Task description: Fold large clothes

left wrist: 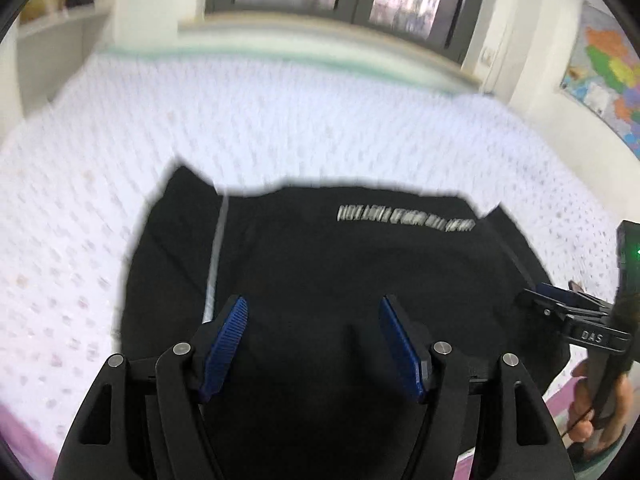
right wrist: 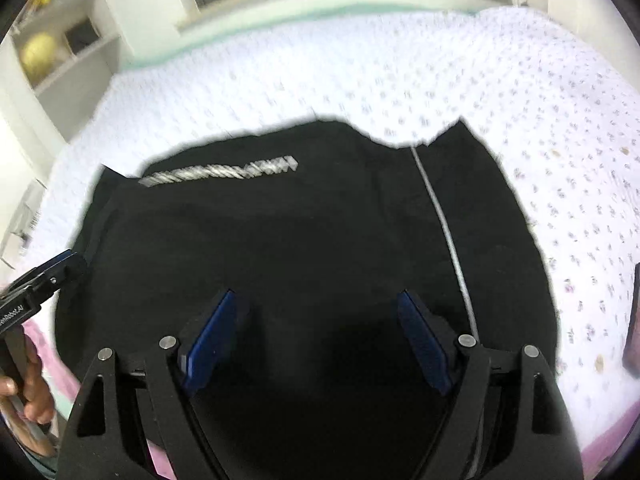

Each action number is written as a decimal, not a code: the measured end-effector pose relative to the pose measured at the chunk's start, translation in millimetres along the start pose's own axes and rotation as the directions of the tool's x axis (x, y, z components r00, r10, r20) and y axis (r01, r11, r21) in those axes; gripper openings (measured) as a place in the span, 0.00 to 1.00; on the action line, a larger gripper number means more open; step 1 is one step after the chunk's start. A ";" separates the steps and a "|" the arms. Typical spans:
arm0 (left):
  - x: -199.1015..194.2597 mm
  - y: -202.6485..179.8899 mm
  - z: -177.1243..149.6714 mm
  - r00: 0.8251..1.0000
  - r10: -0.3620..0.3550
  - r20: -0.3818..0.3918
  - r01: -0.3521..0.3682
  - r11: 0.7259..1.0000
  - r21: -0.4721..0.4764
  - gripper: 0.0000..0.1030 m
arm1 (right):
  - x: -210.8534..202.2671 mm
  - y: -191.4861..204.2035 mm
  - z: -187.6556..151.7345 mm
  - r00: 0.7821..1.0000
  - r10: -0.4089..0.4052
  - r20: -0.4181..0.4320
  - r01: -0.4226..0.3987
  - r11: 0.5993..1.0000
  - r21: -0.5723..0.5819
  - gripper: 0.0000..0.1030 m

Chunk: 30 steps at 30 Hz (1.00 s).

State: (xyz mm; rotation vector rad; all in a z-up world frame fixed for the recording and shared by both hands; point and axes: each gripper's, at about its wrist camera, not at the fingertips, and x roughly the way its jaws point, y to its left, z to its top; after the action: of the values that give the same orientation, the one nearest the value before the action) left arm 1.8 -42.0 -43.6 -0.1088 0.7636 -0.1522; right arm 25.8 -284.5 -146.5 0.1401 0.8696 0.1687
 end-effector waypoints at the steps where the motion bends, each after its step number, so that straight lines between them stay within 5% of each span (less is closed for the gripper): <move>1: -18.1 -6.9 2.6 0.999 0.025 0.047 -0.026 1.000 0.017 0.68 | -18.5 3.4 1.0 0.999 -0.022 0.044 0.022 1.000 -0.012 0.82; 8: -103.0 -39.8 14.5 0.968 0.064 0.241 -0.085 0.993 0.077 0.79 | -115.6 31.7 13.0 0.977 -0.013 0.213 0.022 0.999 -0.038 0.82; 19: -161.4 -85.2 10.2 0.903 0.191 0.385 -0.280 0.941 0.188 0.80 | -179.8 68.9 6.3 0.958 0.018 0.287 0.015 0.994 -0.111 0.86; 30: -155.7 -76.4 6.7 0.920 0.186 0.344 -0.246 0.959 0.141 0.80 | -165.2 72.2 -2.7 0.966 -0.058 0.252 0.089 0.990 -0.114 0.87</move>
State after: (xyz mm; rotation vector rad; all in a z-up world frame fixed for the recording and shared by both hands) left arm -111.9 -89.3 78.6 0.1230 0.4206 0.0096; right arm -87.4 -247.5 -11.1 0.0113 0.6118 0.1316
